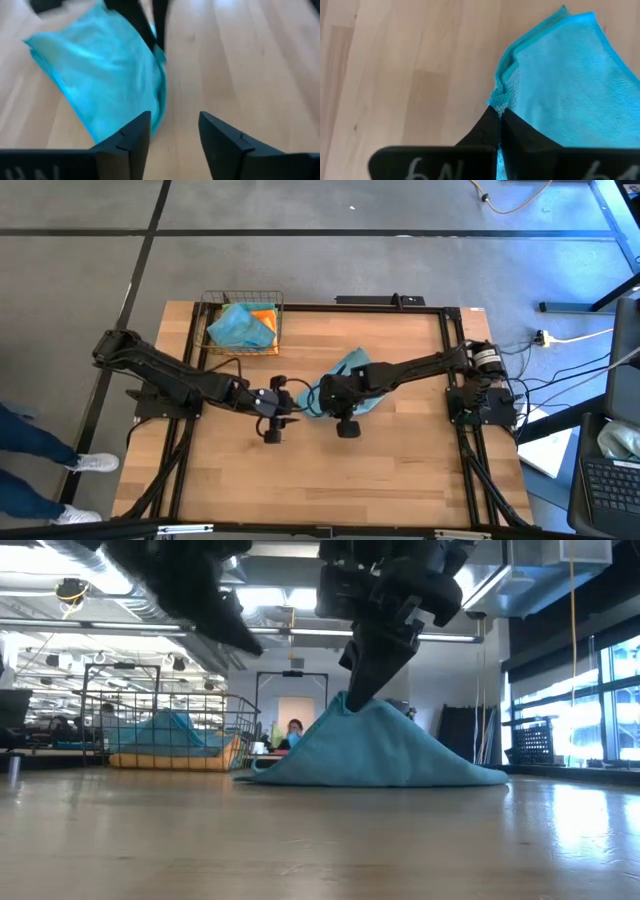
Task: Fold microfiber towels
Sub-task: Fold the light blue microfiber cloth
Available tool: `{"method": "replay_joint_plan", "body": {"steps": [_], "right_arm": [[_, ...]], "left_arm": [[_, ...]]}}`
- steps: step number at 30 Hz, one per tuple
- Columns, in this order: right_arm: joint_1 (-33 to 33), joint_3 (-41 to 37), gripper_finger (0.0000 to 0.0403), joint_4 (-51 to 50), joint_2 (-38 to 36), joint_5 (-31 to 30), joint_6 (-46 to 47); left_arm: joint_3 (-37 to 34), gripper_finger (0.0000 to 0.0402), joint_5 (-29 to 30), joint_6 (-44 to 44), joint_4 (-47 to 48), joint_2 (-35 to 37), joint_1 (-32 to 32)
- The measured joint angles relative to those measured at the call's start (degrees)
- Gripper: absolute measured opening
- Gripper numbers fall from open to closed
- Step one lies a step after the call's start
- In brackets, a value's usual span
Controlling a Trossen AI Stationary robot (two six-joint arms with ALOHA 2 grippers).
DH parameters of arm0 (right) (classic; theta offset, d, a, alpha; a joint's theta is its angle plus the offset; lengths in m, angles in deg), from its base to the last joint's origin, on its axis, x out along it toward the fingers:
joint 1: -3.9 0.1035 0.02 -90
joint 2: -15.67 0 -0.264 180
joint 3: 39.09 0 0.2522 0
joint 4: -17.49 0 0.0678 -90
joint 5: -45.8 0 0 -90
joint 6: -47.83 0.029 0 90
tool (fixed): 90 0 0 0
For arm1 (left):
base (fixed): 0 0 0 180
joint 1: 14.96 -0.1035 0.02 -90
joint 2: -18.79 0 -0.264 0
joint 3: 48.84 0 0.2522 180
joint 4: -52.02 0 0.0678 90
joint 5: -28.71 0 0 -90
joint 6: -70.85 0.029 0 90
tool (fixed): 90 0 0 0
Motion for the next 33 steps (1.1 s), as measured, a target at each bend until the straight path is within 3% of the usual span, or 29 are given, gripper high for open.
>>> {"method": "replay_joint_plan", "body": {"steps": [6, 16, 19, 23, 33], "right_arm": [[-0.39, 0.0, 0.0006, -0.55, 0.0, 0.66, -0.18], [-0.37, 0.0, 0.0006, -1.4, -1.84, 1.05, -0.09], [-0.33, 0.0, 0.0006, -1.6, -3.18, 0.66, -0.24], [-0.35, 0.0, 0.0007, -2.46, -3.76, 0.6, -0.25], [-0.25, -0.28, 0.0007, -3.3, -3.82, 1.64, -0.54]], "left_arm": [[-1.73, 0.0186, -0.83, 4.8, -0.74, -5.25, -1.08], [-1.91, 0.0189, -1.77, 10.66, -6.22, -15.8, -5.52], [-1.9, 0.0189, -4.75, 10.75, -6.27, -18.26, -6.9], [-1.91, 0.0187, -5.61, 10.73, -6.22, -19.34, -7.67], [1.71, 0.0184, -1.29, 10.76, -6.15, -19.06, -7.89]]}}
